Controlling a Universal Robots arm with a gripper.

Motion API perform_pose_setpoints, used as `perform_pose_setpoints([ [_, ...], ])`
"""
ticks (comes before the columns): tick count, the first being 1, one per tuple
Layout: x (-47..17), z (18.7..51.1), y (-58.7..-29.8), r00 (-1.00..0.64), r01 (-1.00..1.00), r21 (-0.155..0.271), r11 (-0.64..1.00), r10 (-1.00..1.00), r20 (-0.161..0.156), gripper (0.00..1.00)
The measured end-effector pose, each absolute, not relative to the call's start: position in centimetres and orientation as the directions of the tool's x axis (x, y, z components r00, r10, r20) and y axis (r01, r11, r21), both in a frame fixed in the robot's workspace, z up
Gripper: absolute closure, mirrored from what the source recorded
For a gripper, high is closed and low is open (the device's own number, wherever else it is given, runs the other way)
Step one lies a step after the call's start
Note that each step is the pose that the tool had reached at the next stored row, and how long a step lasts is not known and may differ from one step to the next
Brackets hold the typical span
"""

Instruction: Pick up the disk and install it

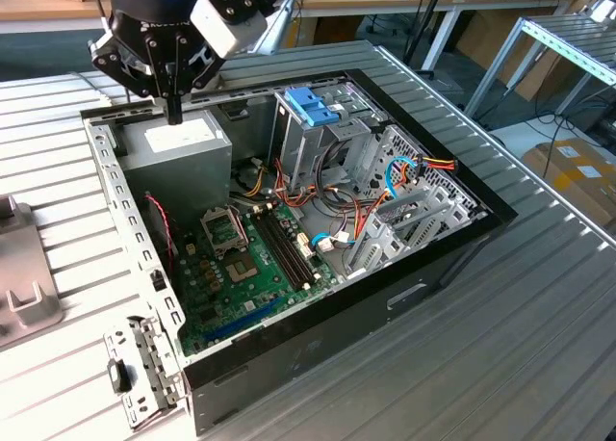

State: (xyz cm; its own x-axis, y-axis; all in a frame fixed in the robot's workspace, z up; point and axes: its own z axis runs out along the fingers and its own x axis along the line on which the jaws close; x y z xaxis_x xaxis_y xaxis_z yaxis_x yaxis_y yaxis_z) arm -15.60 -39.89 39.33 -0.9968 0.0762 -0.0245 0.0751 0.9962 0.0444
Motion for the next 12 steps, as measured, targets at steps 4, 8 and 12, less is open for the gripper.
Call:
perform_pose_setpoints([
  [4,-15.78,39.33,-39.89,-0.997,0.075,0.044,0.996,0.076,-0.024,0.89],
  [8,-16.0,39.33,-39.89,-0.997,0.075,0.044,0.996,0.076,-0.025,0.89],
  [12,-16.2,39.33,-39.89,-0.997,0.075,0.044,0.996,0.076,-0.024,0.89],
])
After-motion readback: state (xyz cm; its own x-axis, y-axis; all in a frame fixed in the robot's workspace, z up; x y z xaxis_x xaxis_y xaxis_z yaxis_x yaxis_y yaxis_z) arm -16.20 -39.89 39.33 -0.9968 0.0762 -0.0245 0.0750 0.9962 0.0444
